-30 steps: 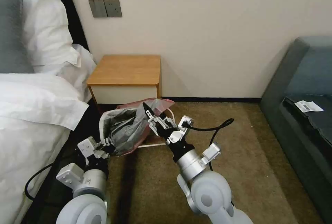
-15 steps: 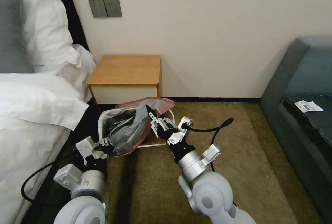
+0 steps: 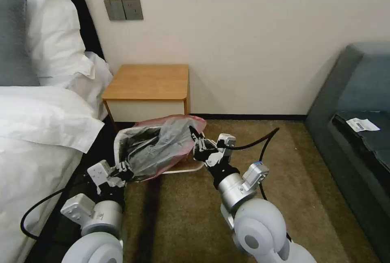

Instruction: Pick up the garbage bag from the table and place it over the trash can.

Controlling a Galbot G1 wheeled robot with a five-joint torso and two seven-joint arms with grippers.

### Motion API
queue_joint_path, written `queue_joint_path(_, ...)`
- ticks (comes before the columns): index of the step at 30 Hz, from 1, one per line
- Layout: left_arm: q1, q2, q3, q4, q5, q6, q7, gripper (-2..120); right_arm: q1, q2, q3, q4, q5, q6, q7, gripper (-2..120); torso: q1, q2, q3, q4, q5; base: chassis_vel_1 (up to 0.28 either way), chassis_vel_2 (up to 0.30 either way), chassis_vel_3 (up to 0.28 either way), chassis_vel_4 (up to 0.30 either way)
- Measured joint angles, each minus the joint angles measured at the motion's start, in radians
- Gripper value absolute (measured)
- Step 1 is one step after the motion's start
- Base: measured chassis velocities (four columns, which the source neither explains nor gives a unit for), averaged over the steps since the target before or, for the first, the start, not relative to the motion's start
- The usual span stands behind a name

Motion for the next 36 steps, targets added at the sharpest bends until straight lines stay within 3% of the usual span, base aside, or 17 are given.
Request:
queue_joint_path(13, -0.018, -0.023, -0.001, 0.020, 0.006, -0.026, -0.011, 7, -0.117, -0.037, 0.037, 0.089, -0.109, -0.052, 0.012, 0, 0.000, 0.000, 0.000, -0.0001, 0.0000, 0.000, 0.000, 0.000, 0.000)
queue_joint_path(26, -0.030, -0.033, -0.015, -0.047, -0.196, -0.027, -0.052, 7, -0.203, -0.029, 0.044, 0.072, -0.139, -0.024, 0.000, 0, 0.000, 0.000, 0.000, -0.0001, -0.0001, 0.000, 0.000, 0.000, 0.000)
queue_joint_path(29, -0.010, -0.031, -0.008, -0.062, -0.293, 0.001, -0.072, 7, -0.198, -0.023, 0.058, 0.046, -0.146, -0.004, -0.010, 0, 0.000, 0.000, 0.000, -0.0001, -0.0001, 0.000, 0.000, 0.000, 0.000)
queue_joint_path(36, 0.027, -0.023, -0.002, -0.062, -0.385, 0.045, -0.098, 7, -0.178, -0.020, 0.083, -0.007, -0.148, 0.018, -0.012, 0, 0.000, 0.000, 0.000, 0.0000, -0.0001, 0.000, 0.000, 0.000, 0.000)
